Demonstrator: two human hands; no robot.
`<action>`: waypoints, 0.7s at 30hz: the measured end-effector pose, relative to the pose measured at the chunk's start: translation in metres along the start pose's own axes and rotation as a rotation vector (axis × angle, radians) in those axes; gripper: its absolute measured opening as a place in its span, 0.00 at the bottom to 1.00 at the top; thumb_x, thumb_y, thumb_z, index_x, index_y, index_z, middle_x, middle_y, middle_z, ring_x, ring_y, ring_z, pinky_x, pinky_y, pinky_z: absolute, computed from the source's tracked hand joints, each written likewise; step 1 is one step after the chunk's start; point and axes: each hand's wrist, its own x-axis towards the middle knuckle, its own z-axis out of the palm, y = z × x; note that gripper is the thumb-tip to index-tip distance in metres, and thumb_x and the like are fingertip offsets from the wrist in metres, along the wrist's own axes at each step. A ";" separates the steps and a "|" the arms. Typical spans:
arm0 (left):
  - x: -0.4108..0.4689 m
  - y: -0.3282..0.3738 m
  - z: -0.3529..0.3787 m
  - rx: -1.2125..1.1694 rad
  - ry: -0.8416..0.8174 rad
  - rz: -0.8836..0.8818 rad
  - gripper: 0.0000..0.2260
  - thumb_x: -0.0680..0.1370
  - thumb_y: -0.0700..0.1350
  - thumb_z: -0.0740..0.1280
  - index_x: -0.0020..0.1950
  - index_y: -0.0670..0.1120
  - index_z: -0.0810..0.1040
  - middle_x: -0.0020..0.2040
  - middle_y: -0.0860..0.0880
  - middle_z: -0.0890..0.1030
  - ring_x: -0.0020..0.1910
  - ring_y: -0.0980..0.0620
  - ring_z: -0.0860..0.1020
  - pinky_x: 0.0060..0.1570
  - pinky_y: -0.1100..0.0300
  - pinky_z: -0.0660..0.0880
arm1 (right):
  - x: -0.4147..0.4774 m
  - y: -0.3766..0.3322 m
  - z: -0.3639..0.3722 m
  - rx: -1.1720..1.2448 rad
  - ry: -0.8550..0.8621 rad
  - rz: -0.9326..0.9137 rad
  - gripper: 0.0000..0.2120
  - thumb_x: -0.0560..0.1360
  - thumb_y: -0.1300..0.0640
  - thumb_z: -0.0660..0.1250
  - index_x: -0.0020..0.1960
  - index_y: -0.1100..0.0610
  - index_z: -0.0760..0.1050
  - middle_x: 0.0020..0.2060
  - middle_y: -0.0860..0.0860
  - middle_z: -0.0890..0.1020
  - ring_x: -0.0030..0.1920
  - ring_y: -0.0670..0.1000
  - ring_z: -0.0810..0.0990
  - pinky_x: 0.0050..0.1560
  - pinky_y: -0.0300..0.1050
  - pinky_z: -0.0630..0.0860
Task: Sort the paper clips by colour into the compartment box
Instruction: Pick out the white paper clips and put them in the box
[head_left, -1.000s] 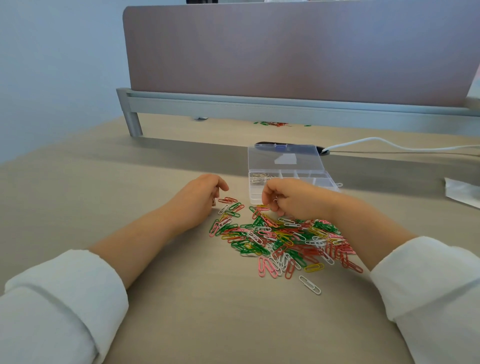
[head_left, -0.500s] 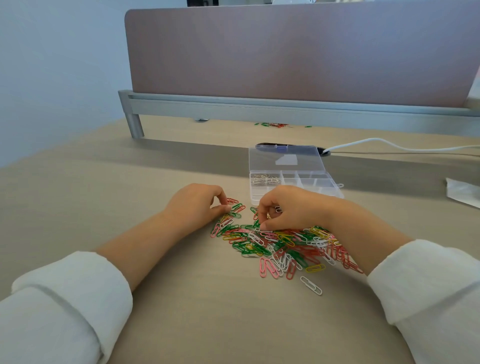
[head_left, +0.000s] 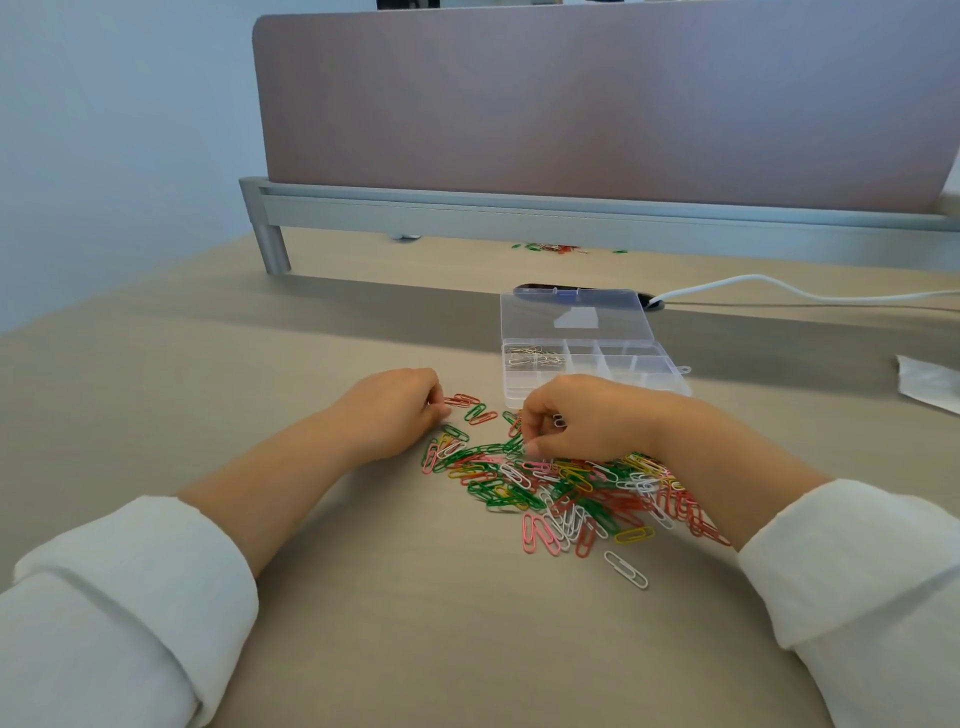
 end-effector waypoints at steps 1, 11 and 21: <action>0.000 0.000 -0.001 -0.028 0.030 -0.010 0.07 0.80 0.49 0.58 0.49 0.46 0.70 0.44 0.51 0.72 0.44 0.51 0.69 0.43 0.60 0.63 | 0.001 0.000 0.000 -0.003 0.005 0.008 0.03 0.76 0.53 0.64 0.44 0.50 0.71 0.36 0.41 0.71 0.39 0.45 0.71 0.35 0.34 0.65; -0.003 0.005 -0.005 -0.270 0.095 0.085 0.07 0.81 0.41 0.55 0.56 0.48 0.68 0.38 0.54 0.78 0.44 0.53 0.74 0.41 0.63 0.63 | 0.001 0.002 -0.002 -0.007 -0.001 0.044 0.09 0.80 0.51 0.57 0.40 0.50 0.65 0.36 0.45 0.70 0.36 0.45 0.68 0.34 0.36 0.63; -0.009 0.012 -0.015 -0.394 -0.086 0.129 0.14 0.81 0.48 0.55 0.36 0.50 0.69 0.34 0.53 0.70 0.34 0.58 0.68 0.34 0.68 0.65 | 0.000 -0.005 -0.003 0.178 -0.002 0.038 0.16 0.76 0.66 0.52 0.47 0.49 0.74 0.31 0.47 0.74 0.35 0.45 0.71 0.39 0.40 0.69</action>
